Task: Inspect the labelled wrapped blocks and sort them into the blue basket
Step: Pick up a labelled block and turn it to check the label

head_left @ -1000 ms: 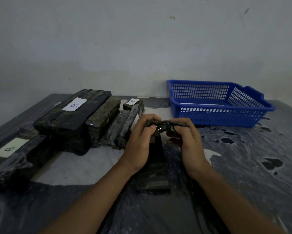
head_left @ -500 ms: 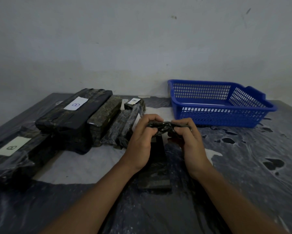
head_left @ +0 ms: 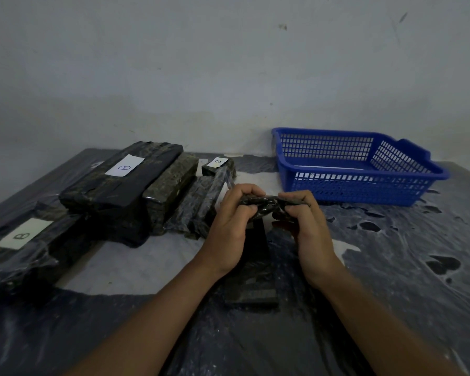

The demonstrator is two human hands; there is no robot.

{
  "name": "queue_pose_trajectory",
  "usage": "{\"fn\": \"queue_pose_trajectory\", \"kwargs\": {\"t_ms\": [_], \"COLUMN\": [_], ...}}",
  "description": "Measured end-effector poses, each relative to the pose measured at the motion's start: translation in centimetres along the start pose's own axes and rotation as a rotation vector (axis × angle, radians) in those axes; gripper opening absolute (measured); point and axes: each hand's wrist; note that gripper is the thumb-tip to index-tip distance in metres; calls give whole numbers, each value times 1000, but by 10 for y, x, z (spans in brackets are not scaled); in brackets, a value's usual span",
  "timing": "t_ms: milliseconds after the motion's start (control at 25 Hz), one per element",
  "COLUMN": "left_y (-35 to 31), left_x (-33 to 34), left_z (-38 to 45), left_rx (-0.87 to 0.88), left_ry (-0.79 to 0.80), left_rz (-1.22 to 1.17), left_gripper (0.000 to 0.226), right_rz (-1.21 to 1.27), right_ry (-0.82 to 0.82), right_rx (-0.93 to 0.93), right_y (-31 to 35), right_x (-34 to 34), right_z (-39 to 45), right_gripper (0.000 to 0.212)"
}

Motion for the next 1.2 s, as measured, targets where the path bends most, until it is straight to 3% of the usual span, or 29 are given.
{"fn": "queue_pose_trajectory", "kwargs": {"t_ms": [160,280,360,440,520,680,800,960,1120,1200], "left_y": [-6,-7,-8,-10,-9,-7,-7,0,0,2], "left_x": [-1,-4,-7,-8,-6,-1,-2,-2,-2,-3], "left_z": [0,5,7,6,6,4,-2,-1,0,-1], "left_rx": [-106,-275,-346,-403,-411,-235,-57,-31,-149,-160], "left_ry": [-54,-105,-91,-37,-24,-148,-146,-128,-93,-63], "left_rz": [-214,-442,-559,-526,-444,-219,-124,22,-22,-39], "left_gripper": [24,34,49,59,62,45,56,67,65,66], "right_rz": [74,140,128,45,48,-66,-299,-375,-269,-216], "right_ry": [-55,-183,-104,11,24,-97,-99,-17,-3,-14], "right_rx": [19,119,187,165,99,-114,-252,-286,-239,-207], "right_y": [1,3,2,4,6,7,7,11,12,11], "right_x": [4,1,-1,2,7,4,0,4,4,4], "right_z": [2,10,9,4,0,1,-2,-6,-7,-6], "right_gripper": [67,56,40,24,24,28,36,46,29,31]}}
Point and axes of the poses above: each hand's wrist, its own z-axis towards the middle knuckle, its own x-axis out of the palm, y = z × x, and after that the axes turned 15 degrees about z, right-handed
